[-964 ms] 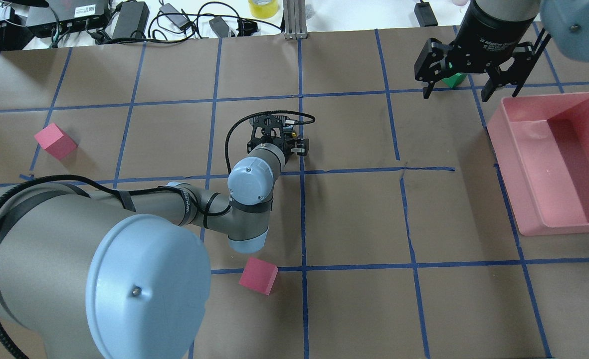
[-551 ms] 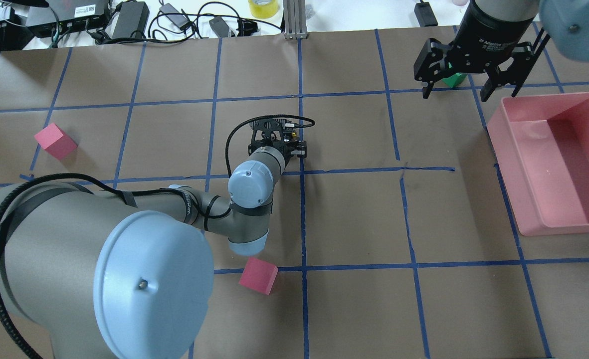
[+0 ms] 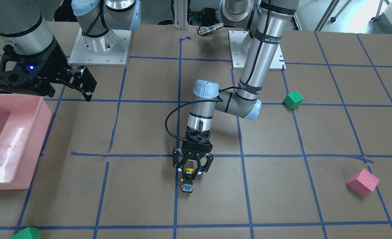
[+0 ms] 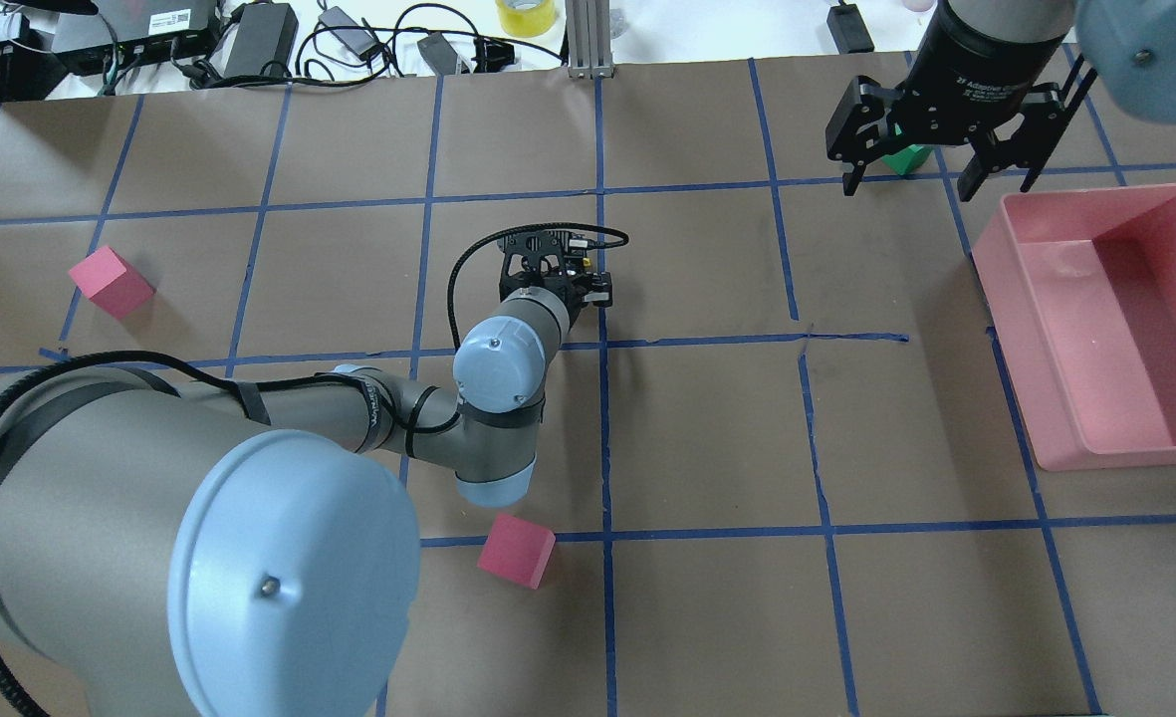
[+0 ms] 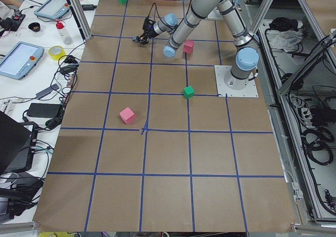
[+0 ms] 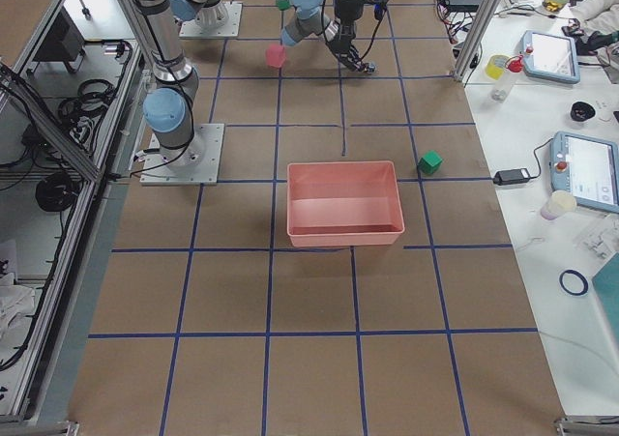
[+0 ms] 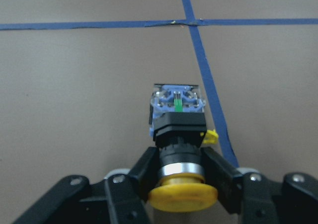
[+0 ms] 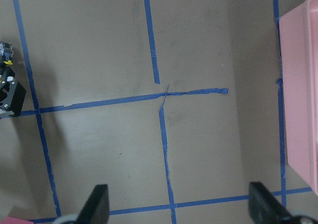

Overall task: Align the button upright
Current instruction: 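Lift the button with the left gripper and turn it cap-up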

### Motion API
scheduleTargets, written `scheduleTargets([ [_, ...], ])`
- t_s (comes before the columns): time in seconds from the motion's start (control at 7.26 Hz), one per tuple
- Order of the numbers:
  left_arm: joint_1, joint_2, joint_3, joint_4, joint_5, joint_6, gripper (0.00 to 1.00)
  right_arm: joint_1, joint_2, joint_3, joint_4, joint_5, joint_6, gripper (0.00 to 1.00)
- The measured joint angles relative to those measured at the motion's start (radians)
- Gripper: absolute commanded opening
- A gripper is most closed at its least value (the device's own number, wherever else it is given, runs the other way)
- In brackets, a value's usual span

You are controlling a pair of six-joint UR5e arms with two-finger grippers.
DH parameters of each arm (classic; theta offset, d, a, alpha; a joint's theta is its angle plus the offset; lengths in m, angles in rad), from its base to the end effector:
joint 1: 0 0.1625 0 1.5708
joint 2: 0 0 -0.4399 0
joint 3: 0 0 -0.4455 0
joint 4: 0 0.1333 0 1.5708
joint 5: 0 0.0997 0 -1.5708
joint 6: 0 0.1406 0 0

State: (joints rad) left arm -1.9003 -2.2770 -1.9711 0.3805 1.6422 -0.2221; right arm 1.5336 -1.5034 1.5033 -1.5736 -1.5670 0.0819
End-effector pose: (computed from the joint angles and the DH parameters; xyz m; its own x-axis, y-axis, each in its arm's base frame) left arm -0.3289 -0.5809 0.0803 -0.9848 0.1272 0.1185 -0.0022 0.6727 -0.7399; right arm 0.1124 -0.5798 0.4611 -0.9929 0.1188 -0.0040 0.1188 0.9929 -0.0026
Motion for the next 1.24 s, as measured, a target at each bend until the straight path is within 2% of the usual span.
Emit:
scheduleTargets([
  [0.14, 0.000, 0.026, 0.014, -0.025, 0.001, -0.003, 0.00, -0.001, 0.000, 0.000, 0.000, 0.000, 0.001, 1.00],
  [0.28, -0.001, 0.063, 0.043, -0.111, 0.002, -0.003, 0.00, -0.001, -0.001, -0.001, -0.001, 0.001, 0.002, 1.00],
  [0.41, -0.003, 0.105, 0.092, -0.267, 0.002, -0.001, 0.00, -0.001, -0.001, -0.002, -0.002, 0.001, 0.004, 1.00],
  [0.83, -0.007, 0.224, 0.334, -0.984, -0.018, -0.001, 0.00, 0.000, -0.001, -0.003, -0.010, 0.001, 0.008, 1.00],
  [1.1, -0.003, 0.237, 0.478, -1.390, -0.047, 0.006, 0.00, 0.000, -0.001, -0.003, -0.010, 0.001, 0.009, 1.00],
  [1.24, -0.001, 0.224, 0.531, -1.547, -0.073, 0.011, 0.00, 0.000, -0.001, -0.002, -0.010, 0.001, 0.010, 1.00],
])
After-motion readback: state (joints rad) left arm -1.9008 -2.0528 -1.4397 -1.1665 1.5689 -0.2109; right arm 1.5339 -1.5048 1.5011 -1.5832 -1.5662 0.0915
